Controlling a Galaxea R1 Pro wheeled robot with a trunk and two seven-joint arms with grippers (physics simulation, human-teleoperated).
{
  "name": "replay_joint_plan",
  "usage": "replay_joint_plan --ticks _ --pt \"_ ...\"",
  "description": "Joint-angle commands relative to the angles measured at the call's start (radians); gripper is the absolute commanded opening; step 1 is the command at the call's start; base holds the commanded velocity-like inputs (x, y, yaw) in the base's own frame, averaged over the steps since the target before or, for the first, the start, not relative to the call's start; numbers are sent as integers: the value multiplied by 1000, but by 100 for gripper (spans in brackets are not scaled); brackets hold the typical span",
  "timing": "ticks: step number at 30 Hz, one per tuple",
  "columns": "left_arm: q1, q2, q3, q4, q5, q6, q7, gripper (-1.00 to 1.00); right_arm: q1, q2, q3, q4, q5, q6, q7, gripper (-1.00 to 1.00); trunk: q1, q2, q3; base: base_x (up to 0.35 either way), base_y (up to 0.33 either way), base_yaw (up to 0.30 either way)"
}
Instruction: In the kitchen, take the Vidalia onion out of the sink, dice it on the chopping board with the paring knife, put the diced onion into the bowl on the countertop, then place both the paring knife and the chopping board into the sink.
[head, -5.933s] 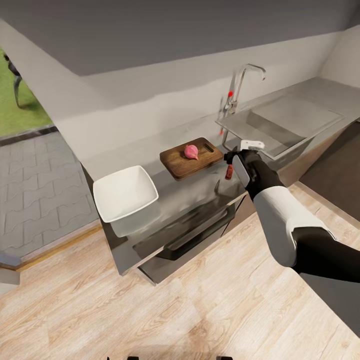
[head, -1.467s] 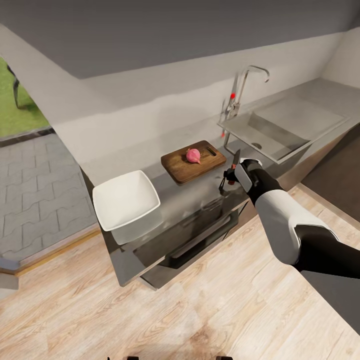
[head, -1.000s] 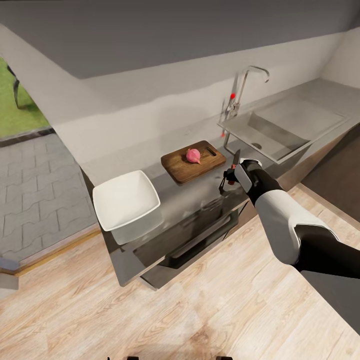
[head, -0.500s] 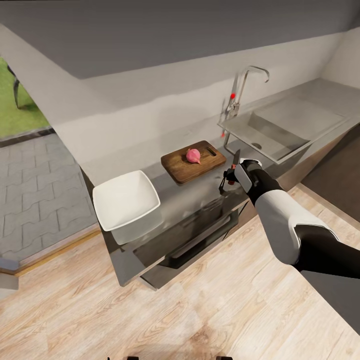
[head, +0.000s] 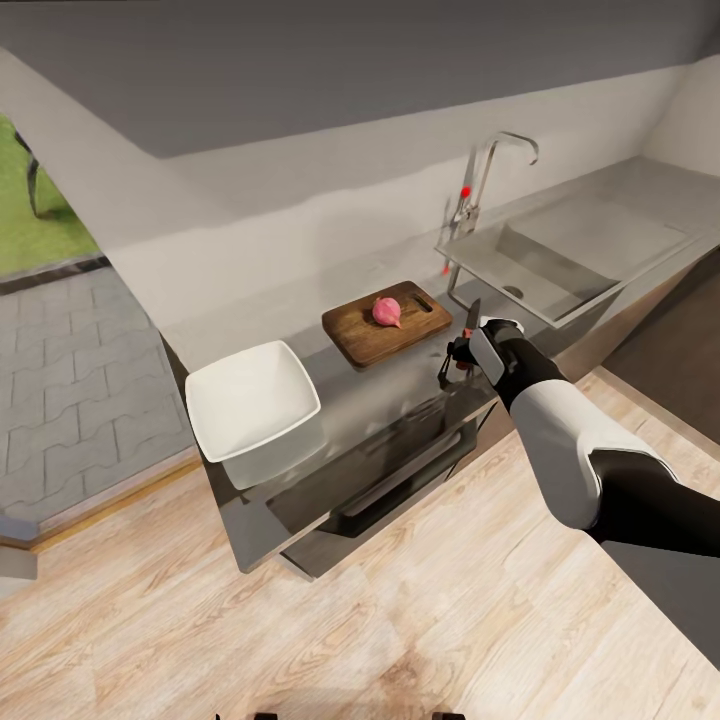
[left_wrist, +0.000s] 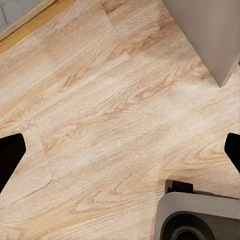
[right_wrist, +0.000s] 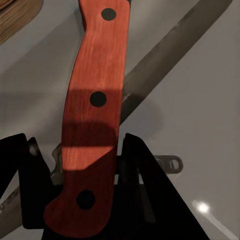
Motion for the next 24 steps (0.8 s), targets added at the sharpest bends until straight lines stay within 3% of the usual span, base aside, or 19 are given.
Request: replay_joint_plan --ticks 1,24 --pt "-2 -1 -9 4 7 -6 2 100 0 1 -2 27 0 5 -9 -100 1 -1 -1 0 0 0" --pt "-2 -1 -9 4 7 9 2 100 0 -9 -4 13 2 7 -12 -100 1 -1 -1 0 0 0"
